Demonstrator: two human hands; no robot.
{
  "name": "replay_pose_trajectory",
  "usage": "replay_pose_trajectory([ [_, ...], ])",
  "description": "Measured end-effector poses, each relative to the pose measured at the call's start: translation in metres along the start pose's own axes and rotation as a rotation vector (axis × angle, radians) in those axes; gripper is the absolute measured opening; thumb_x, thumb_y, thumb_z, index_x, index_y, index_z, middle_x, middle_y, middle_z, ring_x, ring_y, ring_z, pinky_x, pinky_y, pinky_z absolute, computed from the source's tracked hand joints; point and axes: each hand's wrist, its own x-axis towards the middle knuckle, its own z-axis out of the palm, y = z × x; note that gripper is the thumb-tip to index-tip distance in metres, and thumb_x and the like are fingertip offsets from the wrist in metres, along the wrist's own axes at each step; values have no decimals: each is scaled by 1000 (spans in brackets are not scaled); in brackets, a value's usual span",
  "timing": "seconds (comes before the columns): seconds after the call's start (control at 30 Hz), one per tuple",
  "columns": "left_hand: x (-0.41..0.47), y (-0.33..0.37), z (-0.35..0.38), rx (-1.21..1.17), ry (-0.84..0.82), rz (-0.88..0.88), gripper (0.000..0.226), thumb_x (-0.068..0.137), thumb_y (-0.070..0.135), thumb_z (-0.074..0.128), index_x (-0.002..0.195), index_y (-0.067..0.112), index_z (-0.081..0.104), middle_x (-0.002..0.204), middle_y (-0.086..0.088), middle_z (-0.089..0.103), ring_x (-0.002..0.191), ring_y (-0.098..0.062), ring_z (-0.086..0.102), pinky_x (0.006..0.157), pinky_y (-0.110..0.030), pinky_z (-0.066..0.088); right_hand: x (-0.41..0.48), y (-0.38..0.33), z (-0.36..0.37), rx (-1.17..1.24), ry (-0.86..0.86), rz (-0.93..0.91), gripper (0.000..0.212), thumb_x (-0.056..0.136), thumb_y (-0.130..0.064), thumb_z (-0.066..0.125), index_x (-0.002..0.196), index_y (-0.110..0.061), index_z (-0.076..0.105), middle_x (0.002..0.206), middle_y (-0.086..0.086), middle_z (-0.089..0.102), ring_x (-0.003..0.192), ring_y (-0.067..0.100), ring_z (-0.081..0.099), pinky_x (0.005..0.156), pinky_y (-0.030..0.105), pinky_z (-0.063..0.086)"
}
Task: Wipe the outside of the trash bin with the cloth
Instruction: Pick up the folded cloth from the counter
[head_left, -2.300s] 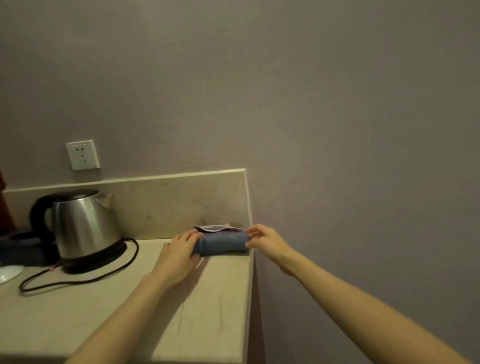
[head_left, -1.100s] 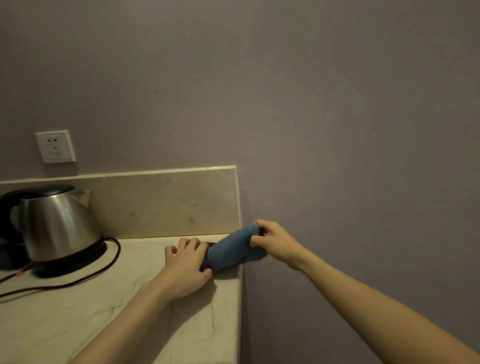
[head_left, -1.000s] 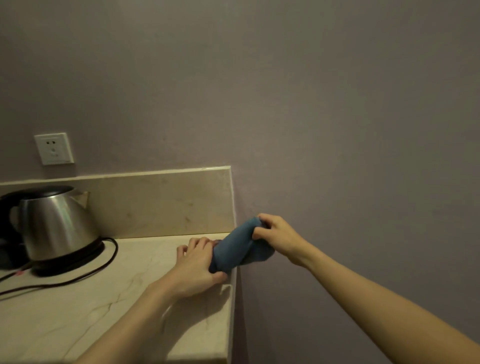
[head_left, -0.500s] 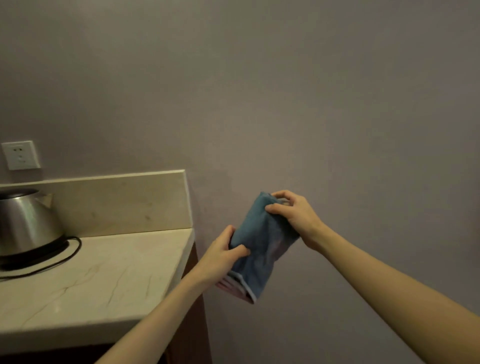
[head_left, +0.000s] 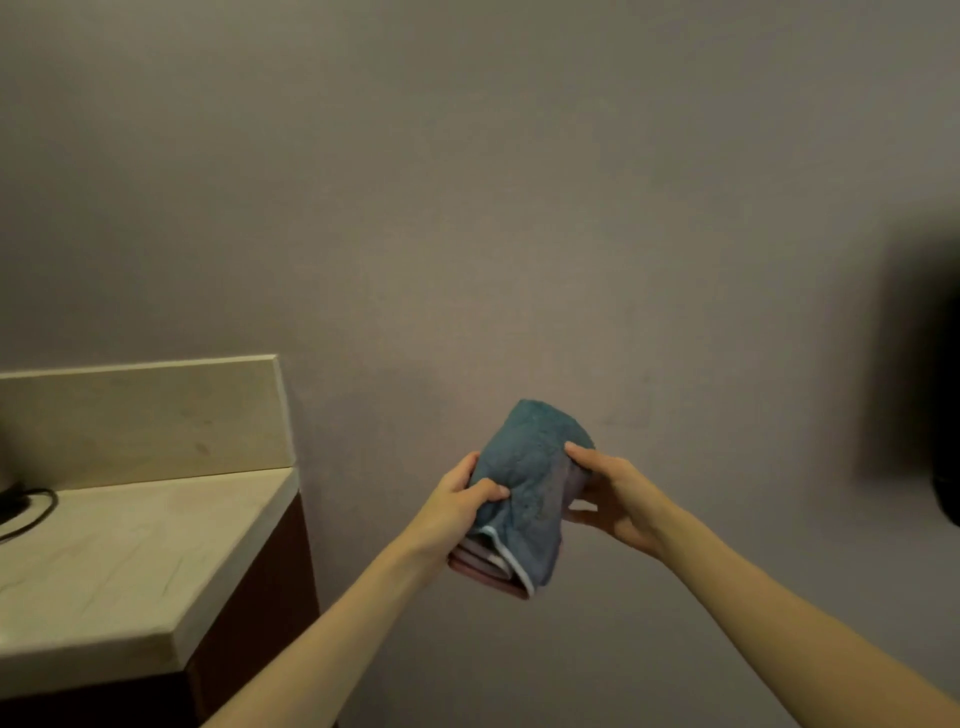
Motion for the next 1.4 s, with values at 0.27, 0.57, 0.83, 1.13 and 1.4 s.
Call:
replay_pose_trajectory([
  [0.27,5,-13,47,-36,-46,-2,31,85,-4,50,106,19,57,96,-5,71,82,-16,70,64,-25,55,-17,24,-22,242,-93,49,58,71,-26,72,122,-2,59,122,18,62,116,33,56,102,49,41],
  [0.57,11,-45,46,63,-118,-62,33,88,4,57,118,17,53,107,-6,67,92,-16,67,77,-25,56,2,47,-25,199,223,-108,35,76,5,63,110,1,58,97,20,69,84,31,68,64,37,55],
  [0.83,21,-127,12,264,-28,-136,32,92,12,53,123,8,53,115,-2,60,99,-12,57,75,-19,47,28,103,-41,188,326,-164,23,73,5,64,94,-3,64,77,8,73,68,21,70,53,30,54],
  [1.13,25,-258,-13,283,136,-187,14,93,4,48,101,4,59,105,-10,60,98,-18,55,71,-25,47,57,222,-67,200,338,-139,21,71,1,65,91,-3,65,76,7,74,69,22,71,52,29,53],
  [1.4,20,-391,-26,238,251,-188,12,94,1,44,100,7,53,102,-11,61,93,-22,56,67,-25,43,82,359,-109,197,404,-73,24,70,1,66,93,-2,64,71,5,74,65,21,71,50,29,54],
])
